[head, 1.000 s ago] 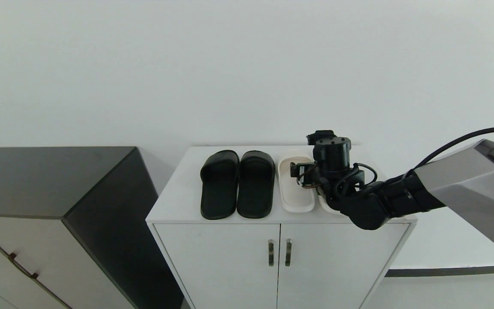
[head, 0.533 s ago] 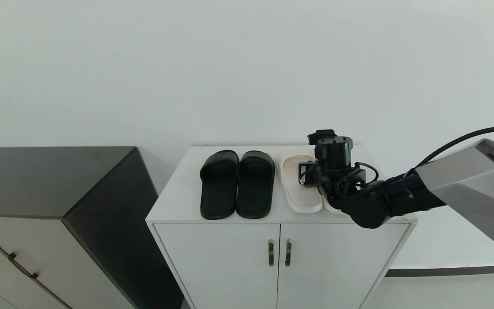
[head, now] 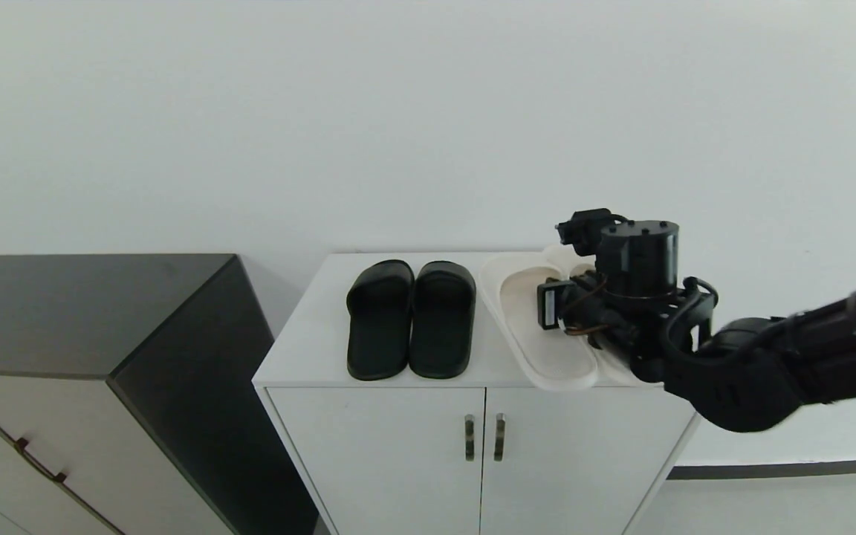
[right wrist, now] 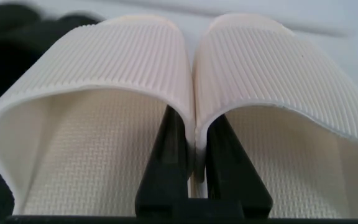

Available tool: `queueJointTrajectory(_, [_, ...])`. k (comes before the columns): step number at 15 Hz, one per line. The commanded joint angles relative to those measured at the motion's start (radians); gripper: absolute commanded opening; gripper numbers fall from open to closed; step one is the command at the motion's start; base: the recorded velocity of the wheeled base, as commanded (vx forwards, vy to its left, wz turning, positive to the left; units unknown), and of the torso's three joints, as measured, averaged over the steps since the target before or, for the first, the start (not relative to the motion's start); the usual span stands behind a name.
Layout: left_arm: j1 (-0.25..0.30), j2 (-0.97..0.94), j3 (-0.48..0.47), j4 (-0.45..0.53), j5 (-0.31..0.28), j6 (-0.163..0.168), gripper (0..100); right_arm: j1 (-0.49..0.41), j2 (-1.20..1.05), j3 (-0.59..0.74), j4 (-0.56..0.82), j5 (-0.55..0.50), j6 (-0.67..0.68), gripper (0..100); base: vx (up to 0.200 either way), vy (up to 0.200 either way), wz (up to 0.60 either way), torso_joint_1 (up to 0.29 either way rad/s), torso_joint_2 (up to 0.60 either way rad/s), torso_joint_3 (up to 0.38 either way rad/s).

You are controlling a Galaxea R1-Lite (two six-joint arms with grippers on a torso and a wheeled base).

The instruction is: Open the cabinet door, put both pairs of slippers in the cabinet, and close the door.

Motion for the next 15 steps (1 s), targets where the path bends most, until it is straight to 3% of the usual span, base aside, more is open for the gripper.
queueJointTrajectory(1, [0.000,0.000,0.000,0.000,-0.009,-0.001,0,0.110,-0.254,0.257,-0.001,0.135,0.003,0,0.000,0.000,0.00,0.000,0.00,0.000])
queueJointTrajectory(5, [0.000,0.000,0.000,0.000,-0.025,-0.002,0,0.159,-0.349,0.361,0.013,0.203,0.005,0,0.000,0.000,0.00,0.000,0.00,0.000])
queueJointTrajectory(11, [0.000,0.000,0.000,0.000,-0.025,-0.004,0,0.198,-0.397,0.438,0.010,0.250,0.000,0,-0.200,0.000,0.00,0.000,0.00,0.002])
queueJointTrajectory(15, [0.000,0.000,0.000,0.000,-0.025,-0.007,0,0.219,-0.407,0.490,0.010,0.301,-0.003,0,0.000,0.000,0.00,0.000,0.00,0.000])
